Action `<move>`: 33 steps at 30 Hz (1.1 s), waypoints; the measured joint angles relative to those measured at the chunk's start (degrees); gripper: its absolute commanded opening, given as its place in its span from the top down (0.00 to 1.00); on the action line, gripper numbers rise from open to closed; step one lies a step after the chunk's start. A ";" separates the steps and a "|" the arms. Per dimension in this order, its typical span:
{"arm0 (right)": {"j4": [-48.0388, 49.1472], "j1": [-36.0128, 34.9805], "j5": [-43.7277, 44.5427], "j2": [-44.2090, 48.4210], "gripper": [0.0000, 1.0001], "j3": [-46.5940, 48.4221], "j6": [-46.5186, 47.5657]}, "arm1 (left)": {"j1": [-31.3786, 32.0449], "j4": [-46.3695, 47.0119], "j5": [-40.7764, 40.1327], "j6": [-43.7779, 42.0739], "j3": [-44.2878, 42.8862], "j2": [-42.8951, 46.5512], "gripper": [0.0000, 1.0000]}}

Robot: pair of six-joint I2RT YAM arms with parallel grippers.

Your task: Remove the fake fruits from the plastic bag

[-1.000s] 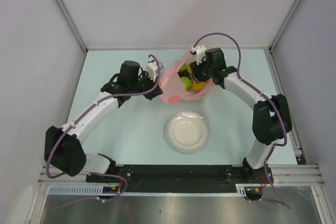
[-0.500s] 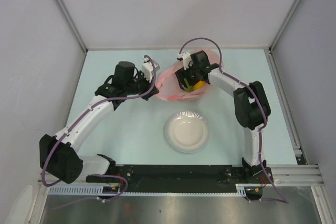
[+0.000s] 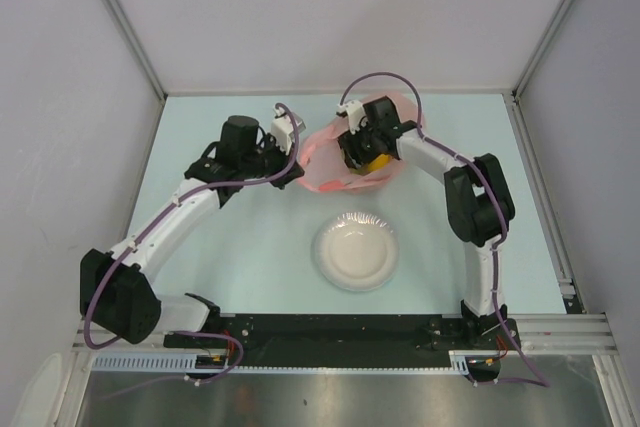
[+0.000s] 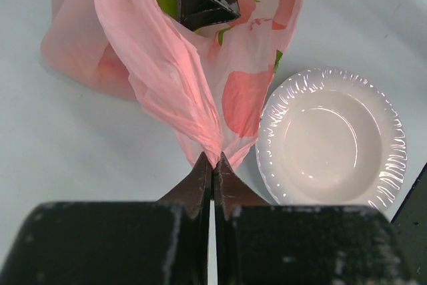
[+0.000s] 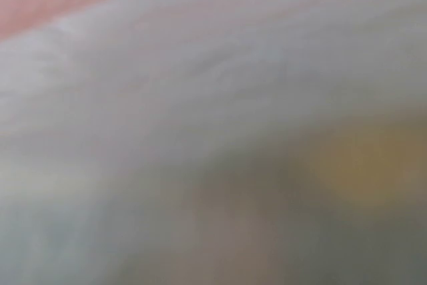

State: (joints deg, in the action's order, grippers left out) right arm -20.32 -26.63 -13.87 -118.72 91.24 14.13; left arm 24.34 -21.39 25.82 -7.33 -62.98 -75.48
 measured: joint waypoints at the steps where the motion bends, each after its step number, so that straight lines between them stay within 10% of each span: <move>1: -0.02 0.22 -0.02 0.31 0.65 0.00 0.48 | 0.00 0.13 0.04 0.09 0.00 -0.11 1.00; 20: -12.81 0.76 -10.25 36.28 0.67 -14.49 16.72 | -0.04 3.61 0.57 3.04 0.04 -1.03 1.00; 33: -26.60 -10.40 -10.45 35.45 0.67 -22.27 34.21 | -0.04 4.68 1.40 4.66 0.76 -1.03 1.00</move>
State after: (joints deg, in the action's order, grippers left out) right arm -46.92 -37.04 -24.32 -83.26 68.97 48.34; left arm 24.29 -16.71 27.22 -2.68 -62.22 -76.51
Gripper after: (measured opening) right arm 0.603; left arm 0.007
